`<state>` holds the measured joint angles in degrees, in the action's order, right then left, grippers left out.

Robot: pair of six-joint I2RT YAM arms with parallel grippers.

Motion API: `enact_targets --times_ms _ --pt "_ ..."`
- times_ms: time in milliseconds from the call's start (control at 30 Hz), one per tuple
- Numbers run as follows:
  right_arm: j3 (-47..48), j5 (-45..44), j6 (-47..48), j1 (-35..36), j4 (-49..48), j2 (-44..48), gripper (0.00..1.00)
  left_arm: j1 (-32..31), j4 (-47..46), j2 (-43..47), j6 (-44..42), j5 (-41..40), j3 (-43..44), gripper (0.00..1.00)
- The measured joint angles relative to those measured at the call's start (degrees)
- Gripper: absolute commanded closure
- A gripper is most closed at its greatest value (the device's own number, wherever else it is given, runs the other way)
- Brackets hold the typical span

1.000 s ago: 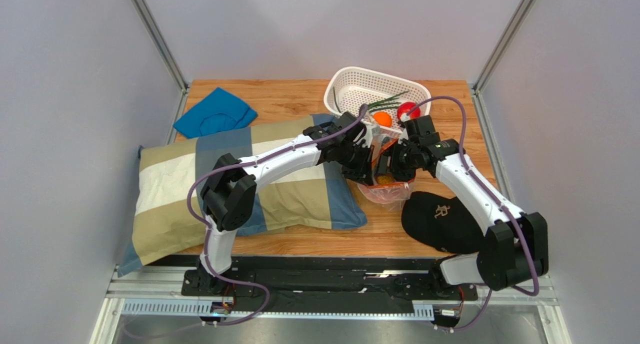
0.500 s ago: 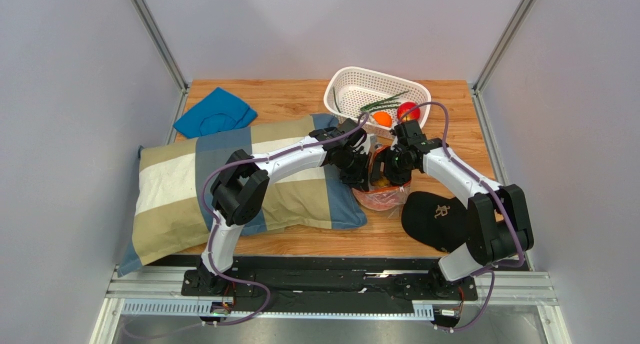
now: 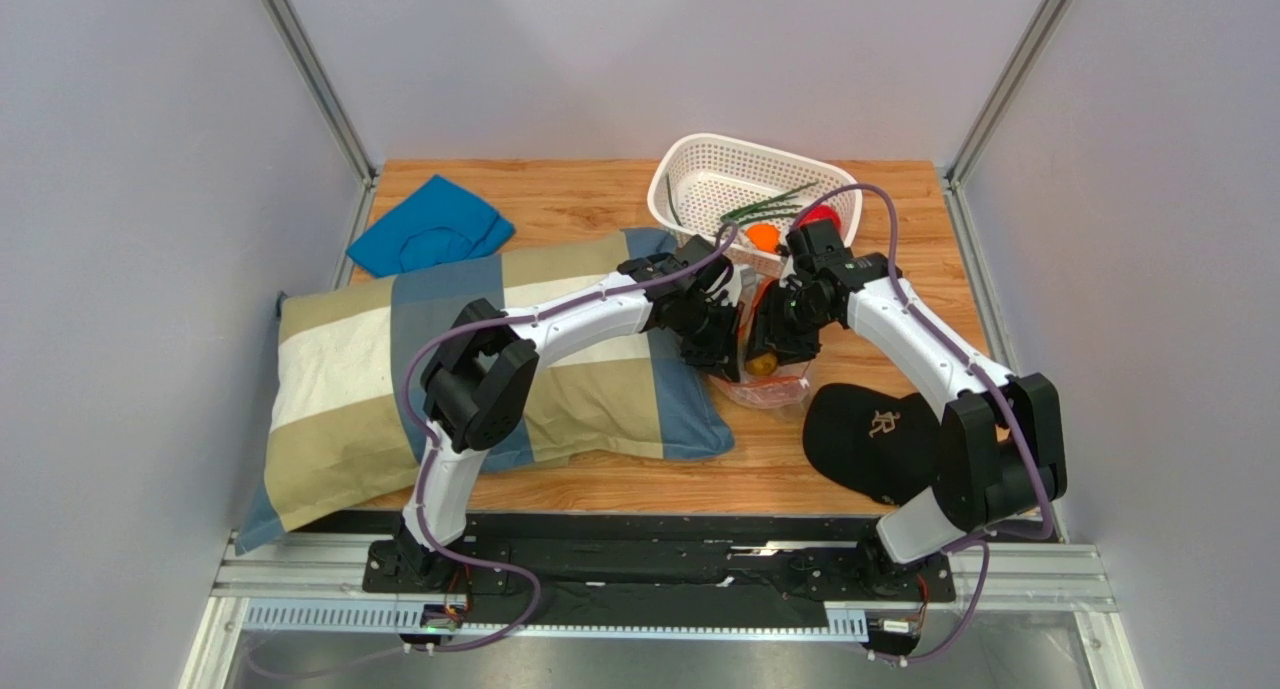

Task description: Open the zip-top bag and remove the fake food

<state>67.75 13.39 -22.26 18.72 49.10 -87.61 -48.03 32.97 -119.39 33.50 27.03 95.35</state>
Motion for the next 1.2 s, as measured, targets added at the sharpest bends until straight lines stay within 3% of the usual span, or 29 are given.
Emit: enact_targets --times_ms 167,233,433,533,733,1100,1200 --pt "4.74 1.81 -1.99 0.00 5.51 1.73 0.68 0.15 -1.44 0.42 -0.04 -0.13 -0.61 1.00" --pt "5.97 2.49 -2.69 -0.04 6.88 3.65 0.62 0.28 -2.01 1.25 -0.17 -0.13 -1.38 1.00" --pt "6.93 3.98 -3.87 -0.07 7.98 5.22 0.59 0.31 -2.19 3.37 -0.46 -0.59 -2.12 1.00" --pt "5.60 4.79 -4.09 -0.07 6.62 5.16 0.47 0.31 -1.90 3.37 -0.44 -0.59 -2.40 1.00" --pt "0.70 7.45 -6.19 -0.17 -0.24 2.62 0.32 0.44 -0.15 3.37 -0.17 -0.66 -3.21 1.00" --pt "-0.90 9.42 -7.91 -0.13 -2.78 1.11 0.31 0.52 0.11 3.23 0.22 -1.05 -3.21 1.00" --pt "0.46 8.31 -7.41 0.00 -1.07 1.11 0.44 0.44 -0.20 3.23 0.22 -0.76 -3.21 1.00"
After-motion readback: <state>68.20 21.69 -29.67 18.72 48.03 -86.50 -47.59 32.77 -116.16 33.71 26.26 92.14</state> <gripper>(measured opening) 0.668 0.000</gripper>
